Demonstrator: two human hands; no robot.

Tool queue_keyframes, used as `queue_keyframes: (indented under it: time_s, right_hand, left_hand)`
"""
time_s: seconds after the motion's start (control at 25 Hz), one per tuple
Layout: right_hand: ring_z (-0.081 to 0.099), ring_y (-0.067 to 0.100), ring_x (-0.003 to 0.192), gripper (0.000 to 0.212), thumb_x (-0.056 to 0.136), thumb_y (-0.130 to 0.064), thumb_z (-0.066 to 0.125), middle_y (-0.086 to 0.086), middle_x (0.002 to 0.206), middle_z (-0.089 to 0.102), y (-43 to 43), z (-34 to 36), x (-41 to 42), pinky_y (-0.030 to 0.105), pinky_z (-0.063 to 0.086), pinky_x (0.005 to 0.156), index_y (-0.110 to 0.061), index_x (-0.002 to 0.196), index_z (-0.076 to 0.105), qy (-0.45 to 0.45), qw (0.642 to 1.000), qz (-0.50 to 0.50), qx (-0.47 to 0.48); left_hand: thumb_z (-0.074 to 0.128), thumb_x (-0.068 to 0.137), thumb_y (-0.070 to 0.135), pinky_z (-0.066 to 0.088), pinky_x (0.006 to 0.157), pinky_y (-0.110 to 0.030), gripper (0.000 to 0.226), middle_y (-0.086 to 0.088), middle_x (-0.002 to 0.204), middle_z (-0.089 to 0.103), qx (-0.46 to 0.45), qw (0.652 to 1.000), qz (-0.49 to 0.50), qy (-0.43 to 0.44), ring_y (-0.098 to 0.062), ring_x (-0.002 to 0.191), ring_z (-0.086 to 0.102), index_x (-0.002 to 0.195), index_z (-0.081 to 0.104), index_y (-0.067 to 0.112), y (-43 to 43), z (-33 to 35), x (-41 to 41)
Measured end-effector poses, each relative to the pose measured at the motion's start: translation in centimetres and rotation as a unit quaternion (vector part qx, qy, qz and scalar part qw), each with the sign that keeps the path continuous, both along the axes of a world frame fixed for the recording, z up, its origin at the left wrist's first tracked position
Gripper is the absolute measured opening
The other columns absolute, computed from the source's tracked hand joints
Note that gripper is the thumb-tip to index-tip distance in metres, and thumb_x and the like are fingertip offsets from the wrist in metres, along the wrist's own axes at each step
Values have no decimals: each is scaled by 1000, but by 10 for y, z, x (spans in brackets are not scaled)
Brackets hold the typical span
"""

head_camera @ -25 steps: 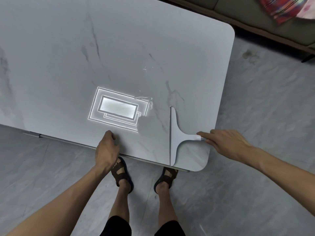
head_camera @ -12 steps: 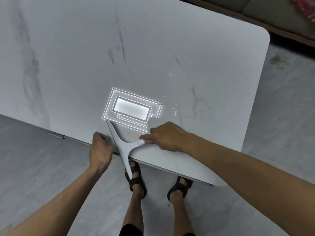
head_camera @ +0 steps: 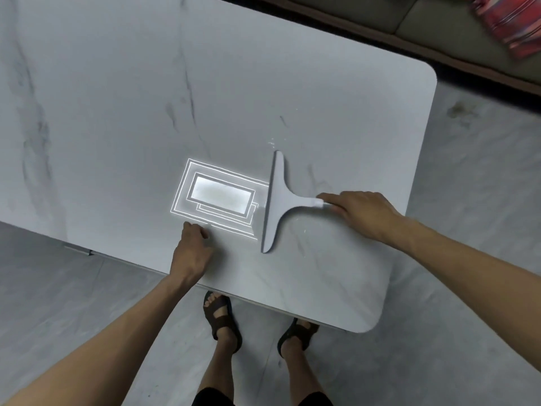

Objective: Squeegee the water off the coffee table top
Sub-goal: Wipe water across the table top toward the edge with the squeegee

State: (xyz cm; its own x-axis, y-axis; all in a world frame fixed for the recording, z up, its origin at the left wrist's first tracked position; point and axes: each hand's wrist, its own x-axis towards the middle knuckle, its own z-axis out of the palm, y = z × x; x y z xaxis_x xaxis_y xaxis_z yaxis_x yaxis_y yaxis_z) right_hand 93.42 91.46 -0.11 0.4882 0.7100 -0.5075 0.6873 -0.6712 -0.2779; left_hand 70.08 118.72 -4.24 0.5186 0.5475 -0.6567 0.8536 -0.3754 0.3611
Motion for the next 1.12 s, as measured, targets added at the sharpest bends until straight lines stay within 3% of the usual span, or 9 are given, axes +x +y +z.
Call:
queue_keyframes:
  time_s: [0.16, 0.4, 0.52, 0.6, 0.8, 0.88, 0.96, 1.0, 1.12]
  right_hand:
    - [62, 24, 80, 31, 101, -47, 20, -4, 85, 60, -59, 14, 12, 39, 52, 71, -53, 126, 37, -29, 999, -24, -26]
    - [65, 22, 83, 35, 101, -50, 23, -7, 97, 67, -65, 41, 29, 31, 44, 62, -46, 131, 41, -37, 995, -90, 5]
    - [60, 27, 75, 33, 100, -51, 26, 1, 91, 63, -11, 52, 79, 32, 40, 61, -38, 125, 43, -1, 978, -197, 64]
    - [53, 27, 72, 29, 100, -43, 31, 6, 93, 61, 35, 51, 125, 32, 36, 58, -32, 126, 40, 15, 964, -250, 90]
    - [50, 34, 83, 42, 97, -18, 31, 18, 106, 54, 151, 31, 213, 35, 40, 61, -24, 138, 33, 12, 931, -349, 102]
    - [51, 37, 89, 42, 97, -15, 30, 19, 110, 54, 174, 24, 219, 37, 41, 67, -21, 138, 34, 9, 932, -350, 90]
    - [53, 40, 100, 42, 98, -13, 32, 19, 115, 58, 176, 17, 205, 37, 41, 73, -19, 140, 34, 7, 946, -316, 76]
    - [55, 40, 102, 46, 99, -14, 33, 18, 115, 60, 170, 13, 192, 36, 41, 76, -21, 145, 31, 7, 952, -298, 75]
    - [60, 35, 90, 52, 102, -19, 37, 15, 102, 65, 133, 10, 143, 35, 44, 74, -26, 151, 23, 25, 963, -253, 93]
  left_hand:
    - [48, 93, 15, 40, 57, -31, 6, -7, 91, 57, -16, 999, -44, -11, -21, 71, 55, 88, 45, 15, -32, 13, 38]
    - [45, 95, 39, 48, 68, -37, 34, -7, 79, 65, 7, 999, 8, -41, -27, 74, 61, 82, 56, 10, -46, 27, 80]
    - [49, 93, 27, 41, 64, -34, 25, -15, 88, 64, 32, 997, 17, -65, -24, 71, 55, 86, 54, 4, -28, 22, 111]
    - [57, 90, 13, 39, 71, -30, 12, -16, 106, 59, 40, 994, -41, -97, -27, 85, 54, 96, 55, 3, -12, 19, 135]
    - [60, 84, 3, 42, 84, -34, 23, -14, 122, 48, 75, 976, -164, -125, -33, 104, 52, 106, 57, 7, 27, 0, 182]
    - [22, 88, -10, 40, 91, -43, 41, -17, 111, 49, 132, 940, -294, -111, -35, 99, 49, 104, 58, 4, 35, -6, 192]
    - [-21, 61, -12, 33, 97, -55, 88, -14, 100, 48, 175, 864, -472, -30, -35, 96, 46, 101, 56, 1, 39, -5, 198]
    - [-21, 58, -13, 31, 99, -59, 89, -14, 99, 48, 192, 839, -509, -3, -39, 98, 46, 103, 55, -2, 40, -9, 200]
    - [18, 80, -18, 18, 107, -67, 50, -20, 108, 46, 227, 806, -544, 46, -55, 110, 42, 118, 49, -11, 38, -11, 196]
